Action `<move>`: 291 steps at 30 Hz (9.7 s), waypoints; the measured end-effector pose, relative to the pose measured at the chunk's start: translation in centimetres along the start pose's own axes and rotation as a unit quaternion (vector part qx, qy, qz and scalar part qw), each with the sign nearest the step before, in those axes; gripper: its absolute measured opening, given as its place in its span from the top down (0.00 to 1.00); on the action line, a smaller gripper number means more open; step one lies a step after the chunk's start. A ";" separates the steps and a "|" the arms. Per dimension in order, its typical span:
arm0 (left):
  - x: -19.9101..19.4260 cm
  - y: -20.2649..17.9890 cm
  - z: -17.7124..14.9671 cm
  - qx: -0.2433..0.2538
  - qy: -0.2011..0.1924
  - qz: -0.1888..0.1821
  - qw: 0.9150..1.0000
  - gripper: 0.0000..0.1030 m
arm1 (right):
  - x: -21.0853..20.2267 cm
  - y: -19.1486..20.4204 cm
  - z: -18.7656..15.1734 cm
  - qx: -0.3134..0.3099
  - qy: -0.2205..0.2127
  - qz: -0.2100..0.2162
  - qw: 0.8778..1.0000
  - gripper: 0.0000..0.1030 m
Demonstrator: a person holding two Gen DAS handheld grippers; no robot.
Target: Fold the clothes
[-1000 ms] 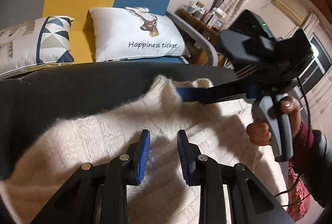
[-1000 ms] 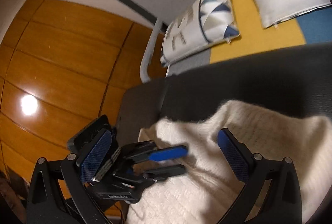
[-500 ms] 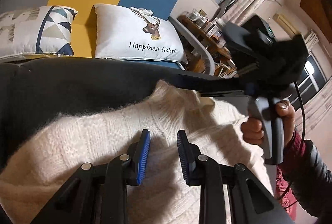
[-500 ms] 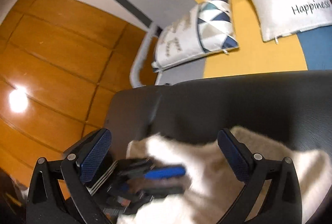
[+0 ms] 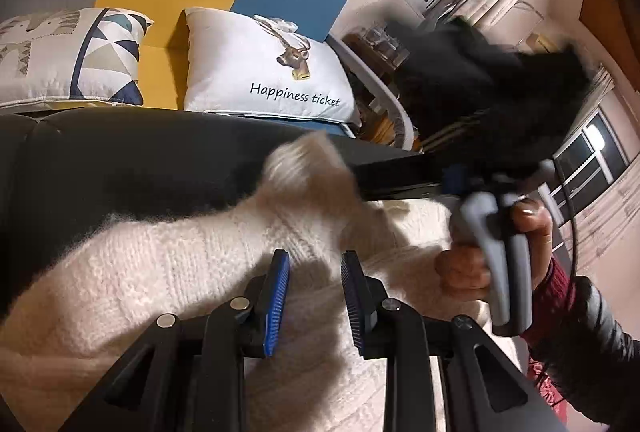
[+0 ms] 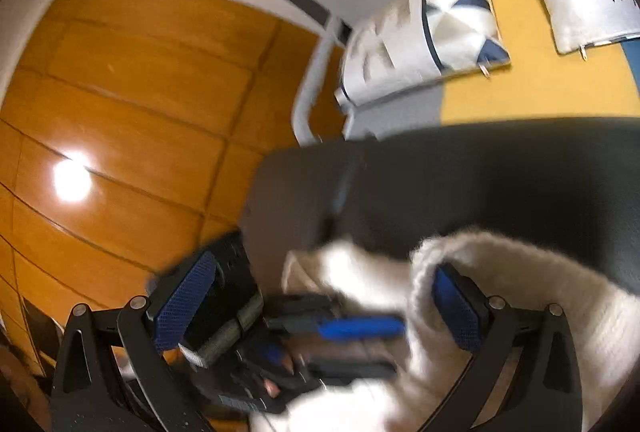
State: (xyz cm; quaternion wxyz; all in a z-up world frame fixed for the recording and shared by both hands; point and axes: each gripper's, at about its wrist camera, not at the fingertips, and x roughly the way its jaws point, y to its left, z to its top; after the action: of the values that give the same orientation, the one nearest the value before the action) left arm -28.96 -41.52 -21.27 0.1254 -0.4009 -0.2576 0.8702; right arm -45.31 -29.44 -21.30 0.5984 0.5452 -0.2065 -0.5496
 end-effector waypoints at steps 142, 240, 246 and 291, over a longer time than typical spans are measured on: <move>-14.4 -1.8 -19.0 -0.290 -0.169 0.081 0.938 0.69 | -13.6 8.1 -24.8 -0.104 -0.169 -0.408 0.891 0.28; -22.6 -8.2 -20.1 -0.167 -0.172 -0.205 0.949 0.95 | -25.9 8.1 -36.7 0.014 -0.225 -0.125 0.966 0.90; -19.7 -4.9 -12.6 -0.173 -0.197 -0.197 0.945 0.95 | -27.4 5.0 -30.0 0.039 -0.258 -0.125 0.957 0.90; -15.5 2.0 -20.8 -0.342 -0.101 -0.088 0.930 0.92 | -19.7 4.0 -33.0 -0.031 -0.040 -0.195 0.979 0.16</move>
State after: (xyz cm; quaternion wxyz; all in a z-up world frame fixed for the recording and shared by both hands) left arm -3.12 -42.56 -23.91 0.0298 -0.3050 -0.5849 0.7510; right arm -21.76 1.18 -21.39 0.4875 0.5333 -0.1027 -0.6837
